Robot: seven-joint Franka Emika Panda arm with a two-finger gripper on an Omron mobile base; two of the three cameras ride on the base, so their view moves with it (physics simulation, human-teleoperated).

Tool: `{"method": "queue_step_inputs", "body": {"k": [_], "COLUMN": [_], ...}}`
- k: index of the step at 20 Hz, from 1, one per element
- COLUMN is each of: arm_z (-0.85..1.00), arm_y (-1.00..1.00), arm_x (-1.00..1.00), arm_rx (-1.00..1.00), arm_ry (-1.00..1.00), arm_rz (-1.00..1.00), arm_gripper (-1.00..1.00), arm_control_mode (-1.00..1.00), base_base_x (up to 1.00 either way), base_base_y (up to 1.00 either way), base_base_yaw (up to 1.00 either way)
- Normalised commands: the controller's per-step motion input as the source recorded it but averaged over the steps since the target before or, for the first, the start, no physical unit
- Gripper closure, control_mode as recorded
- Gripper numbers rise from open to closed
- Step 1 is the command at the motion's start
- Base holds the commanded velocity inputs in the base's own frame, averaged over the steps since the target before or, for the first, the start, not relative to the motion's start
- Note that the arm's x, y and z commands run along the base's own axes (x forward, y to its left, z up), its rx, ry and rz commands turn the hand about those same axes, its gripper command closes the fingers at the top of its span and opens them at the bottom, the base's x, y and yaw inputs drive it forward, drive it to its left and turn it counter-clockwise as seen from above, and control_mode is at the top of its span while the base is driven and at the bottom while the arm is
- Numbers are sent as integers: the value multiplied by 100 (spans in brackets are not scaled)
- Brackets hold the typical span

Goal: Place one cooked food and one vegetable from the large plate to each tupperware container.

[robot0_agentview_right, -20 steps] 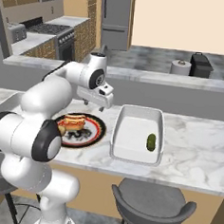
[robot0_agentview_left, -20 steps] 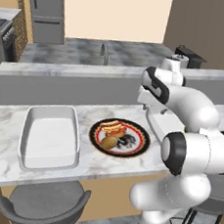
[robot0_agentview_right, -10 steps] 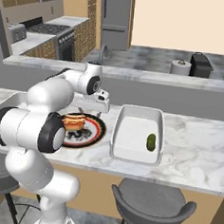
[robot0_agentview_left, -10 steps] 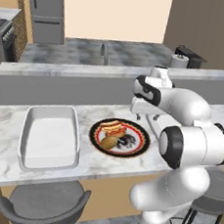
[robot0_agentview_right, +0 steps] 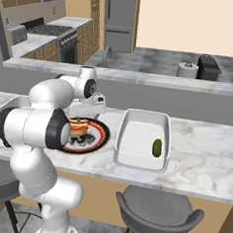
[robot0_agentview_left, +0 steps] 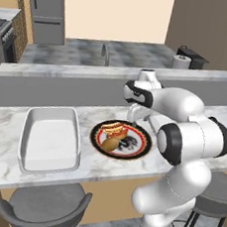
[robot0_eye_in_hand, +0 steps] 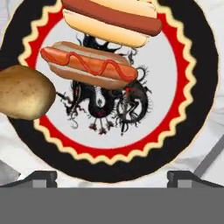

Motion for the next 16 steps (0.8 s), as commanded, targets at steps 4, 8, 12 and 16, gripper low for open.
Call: {"method": "queue_step_inputs", "body": {"k": [4, 8, 12, 16], "arm_z": [-31, -22, -7, -3], "arm_y": [18, 3, -2, 0], "arm_x": [4, 10, 1, 14], "arm_rx": [0, 0, 11, 52], "arm_ry": [0, 0, 0, 0], "arm_rz": [61, 62, 70, 62], "arm_gripper": [-100, -100, -100, -100], "arm_control_mode": [-100, -100, -100, -100], "base_base_x": [0, 0, 0, 0], "base_base_y": [0, 0, 0, 0], "base_base_yaw": [0, 0, 0, 0]}}
